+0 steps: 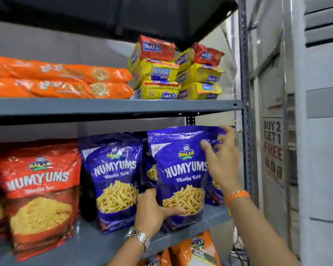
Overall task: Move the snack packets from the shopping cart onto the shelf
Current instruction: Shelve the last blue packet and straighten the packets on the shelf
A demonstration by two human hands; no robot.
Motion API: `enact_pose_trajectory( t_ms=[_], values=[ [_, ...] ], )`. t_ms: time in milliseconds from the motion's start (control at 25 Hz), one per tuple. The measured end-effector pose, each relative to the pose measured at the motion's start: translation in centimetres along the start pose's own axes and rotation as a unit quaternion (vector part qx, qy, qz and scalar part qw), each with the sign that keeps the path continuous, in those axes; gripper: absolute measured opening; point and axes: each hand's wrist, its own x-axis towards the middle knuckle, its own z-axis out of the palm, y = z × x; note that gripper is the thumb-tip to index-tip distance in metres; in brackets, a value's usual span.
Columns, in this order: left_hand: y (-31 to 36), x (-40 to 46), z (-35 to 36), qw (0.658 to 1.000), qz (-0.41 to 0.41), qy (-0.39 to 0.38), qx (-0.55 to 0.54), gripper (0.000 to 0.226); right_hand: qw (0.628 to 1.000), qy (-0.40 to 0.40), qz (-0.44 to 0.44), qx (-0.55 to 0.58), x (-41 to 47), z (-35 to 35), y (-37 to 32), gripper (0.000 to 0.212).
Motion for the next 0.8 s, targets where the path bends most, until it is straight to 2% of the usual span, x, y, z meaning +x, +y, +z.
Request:
enact_pose_trajectory(
  t_ms=[160,280,360,400,480,560,600,640,720,800],
  values=[
    [-1.2,2.2,1.2,1.0,-0.019,-0.011,-0.011,0.08,0.974,-0.19,0.124,-0.027,-6.3,1.0,4.7,0.125],
    [-1.1,3.1,1.2,0.999,-0.021,-0.04,-0.016,0.076,0.944,-0.288,0.146,-0.073,-10.2,2.8,6.6,0.157],
    [-0.9,2.7,0.6,0.998,-0.022,-0.06,-0.017,0.074,0.941,-0.284,0.154,-0.103,-11.3,4.0,6.6,0.161],
    [-0.7,2.2,0.0,0.999,-0.022,-0.047,-0.013,0.078,0.943,-0.271,0.157,-0.11,-11.5,4.5,6.5,0.16],
    [-1.1,1.0,-1.9,0.998,0.006,0.067,0.009,0.081,0.949,-0.246,0.158,-0.116,-11.7,5.1,6.6,0.158],
    [-1.7,-0.4,-4.7,0.973,0.027,0.225,0.039,0.075,0.948,-0.245,0.159,-0.126,-11.6,5.6,7.1,0.153],
    [-2.3,-0.7,-6.0,0.959,0.011,0.278,0.053,0.076,0.946,-0.25,0.159,-0.129,-11.5,5.8,7.4,0.151],
    [-2.9,-1.0,-7.1,0.952,-0.02,0.296,0.074,0.08,0.945,-0.255,0.158,-0.131,-11.2,5.9,7.7,0.15],
    [-4.7,-1.2,-8.3,0.961,-0.095,0.236,0.107,0.097,0.943,-0.264,0.158,-0.125,-10.7,6.3,8.1,0.15],
    [-6.4,-1.3,-8.5,0.973,-0.164,0.142,0.075,0.115,0.94,-0.274,0.166,-0.115,-10.5,6.4,8.3,0.15]
  ],
)
